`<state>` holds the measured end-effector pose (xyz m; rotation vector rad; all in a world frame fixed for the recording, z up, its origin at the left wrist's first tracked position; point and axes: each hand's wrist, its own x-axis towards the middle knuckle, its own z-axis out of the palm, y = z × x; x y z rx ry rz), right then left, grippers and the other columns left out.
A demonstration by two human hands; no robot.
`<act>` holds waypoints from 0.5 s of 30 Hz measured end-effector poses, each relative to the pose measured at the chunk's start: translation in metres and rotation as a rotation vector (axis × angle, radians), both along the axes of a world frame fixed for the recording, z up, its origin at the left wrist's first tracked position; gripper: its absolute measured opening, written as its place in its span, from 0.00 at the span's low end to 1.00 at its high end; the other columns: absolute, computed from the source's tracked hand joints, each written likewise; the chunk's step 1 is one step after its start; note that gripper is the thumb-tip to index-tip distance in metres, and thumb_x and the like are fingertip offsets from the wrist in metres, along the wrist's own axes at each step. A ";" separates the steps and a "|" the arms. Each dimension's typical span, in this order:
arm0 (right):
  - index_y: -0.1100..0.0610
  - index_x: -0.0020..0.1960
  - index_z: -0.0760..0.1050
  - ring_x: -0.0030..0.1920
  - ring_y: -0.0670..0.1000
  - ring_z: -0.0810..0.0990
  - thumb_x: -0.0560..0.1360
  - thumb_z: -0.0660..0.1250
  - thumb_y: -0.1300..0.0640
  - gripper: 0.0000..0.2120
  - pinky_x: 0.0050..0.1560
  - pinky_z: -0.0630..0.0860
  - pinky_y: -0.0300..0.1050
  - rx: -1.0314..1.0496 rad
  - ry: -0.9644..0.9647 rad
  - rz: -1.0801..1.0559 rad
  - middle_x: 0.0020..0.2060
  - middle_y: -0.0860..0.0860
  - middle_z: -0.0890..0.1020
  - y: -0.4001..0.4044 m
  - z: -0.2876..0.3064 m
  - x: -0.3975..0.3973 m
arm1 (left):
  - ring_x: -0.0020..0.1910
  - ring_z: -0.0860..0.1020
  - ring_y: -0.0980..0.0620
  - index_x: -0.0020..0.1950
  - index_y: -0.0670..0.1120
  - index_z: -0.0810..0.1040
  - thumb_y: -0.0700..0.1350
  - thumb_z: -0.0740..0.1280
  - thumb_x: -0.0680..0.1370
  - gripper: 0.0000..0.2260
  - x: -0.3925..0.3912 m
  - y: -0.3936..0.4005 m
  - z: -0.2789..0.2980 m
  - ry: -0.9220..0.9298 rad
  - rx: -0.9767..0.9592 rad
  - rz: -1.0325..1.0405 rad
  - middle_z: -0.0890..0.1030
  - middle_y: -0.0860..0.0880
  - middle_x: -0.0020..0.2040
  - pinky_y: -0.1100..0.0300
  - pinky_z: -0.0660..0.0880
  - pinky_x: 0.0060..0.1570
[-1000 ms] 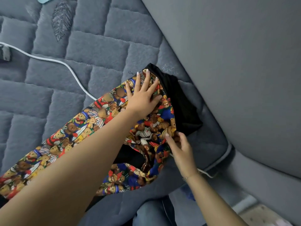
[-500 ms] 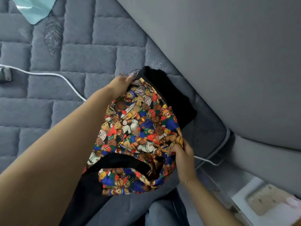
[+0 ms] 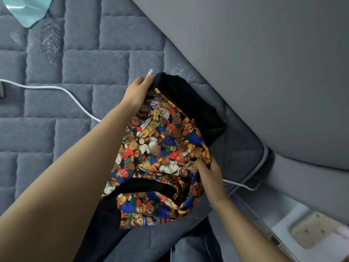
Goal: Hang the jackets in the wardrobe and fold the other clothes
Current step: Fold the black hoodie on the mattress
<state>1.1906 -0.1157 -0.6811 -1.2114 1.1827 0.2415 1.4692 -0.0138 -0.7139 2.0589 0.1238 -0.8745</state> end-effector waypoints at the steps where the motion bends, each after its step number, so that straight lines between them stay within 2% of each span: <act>1: 0.47 0.52 0.76 0.45 0.37 0.82 0.77 0.68 0.57 0.08 0.41 0.75 0.30 0.010 -0.007 0.024 0.46 0.42 0.83 0.000 -0.002 -0.001 | 0.60 0.77 0.49 0.65 0.50 0.74 0.71 0.58 0.75 0.30 0.003 -0.005 0.002 -0.032 0.040 -0.077 0.78 0.51 0.60 0.48 0.71 0.65; 4: 0.46 0.58 0.73 0.47 0.31 0.79 0.74 0.73 0.55 0.16 0.42 0.73 0.26 -0.022 0.032 0.101 0.50 0.38 0.80 0.002 -0.006 -0.006 | 0.59 0.77 0.44 0.66 0.50 0.72 0.68 0.57 0.78 0.26 0.010 -0.026 -0.005 -0.274 0.344 -0.339 0.80 0.47 0.59 0.47 0.70 0.63; 7: 0.49 0.53 0.76 0.46 0.36 0.81 0.72 0.74 0.55 0.12 0.39 0.74 0.28 -0.021 0.099 0.076 0.46 0.41 0.82 0.005 -0.006 -0.020 | 0.60 0.76 0.42 0.64 0.49 0.73 0.64 0.57 0.80 0.22 0.008 -0.037 -0.015 -0.374 0.451 -0.332 0.81 0.45 0.58 0.48 0.64 0.63; 9: 0.50 0.48 0.77 0.42 0.35 0.81 0.73 0.73 0.56 0.06 0.36 0.73 0.26 -0.006 0.117 0.031 0.43 0.43 0.83 0.008 -0.002 -0.032 | 0.61 0.75 0.43 0.63 0.49 0.74 0.63 0.59 0.79 0.21 0.003 -0.039 -0.018 -0.389 0.442 -0.258 0.80 0.46 0.59 0.48 0.62 0.64; 11: 0.50 0.49 0.77 0.40 0.33 0.80 0.75 0.72 0.56 0.06 0.37 0.72 0.25 -0.045 0.079 -0.002 0.43 0.44 0.83 0.011 0.005 -0.041 | 0.66 0.71 0.45 0.66 0.51 0.71 0.63 0.62 0.78 0.23 -0.008 -0.037 -0.013 -0.386 0.367 -0.142 0.75 0.47 0.64 0.48 0.60 0.66; 13: 0.49 0.54 0.74 0.46 0.34 0.80 0.77 0.69 0.54 0.07 0.43 0.73 0.26 -0.114 0.008 0.000 0.49 0.45 0.82 0.012 0.013 -0.046 | 0.69 0.67 0.47 0.71 0.51 0.67 0.63 0.64 0.76 0.27 -0.032 -0.024 0.000 -0.460 0.294 -0.056 0.69 0.48 0.68 0.48 0.59 0.67; 15: 0.49 0.61 0.72 0.54 0.37 0.77 0.80 0.65 0.55 0.10 0.50 0.72 0.28 -0.279 -0.073 0.105 0.58 0.47 0.78 0.009 0.021 -0.046 | 0.67 0.67 0.47 0.71 0.49 0.68 0.59 0.66 0.77 0.26 -0.074 0.005 0.017 -0.592 0.235 -0.079 0.68 0.47 0.67 0.50 0.62 0.66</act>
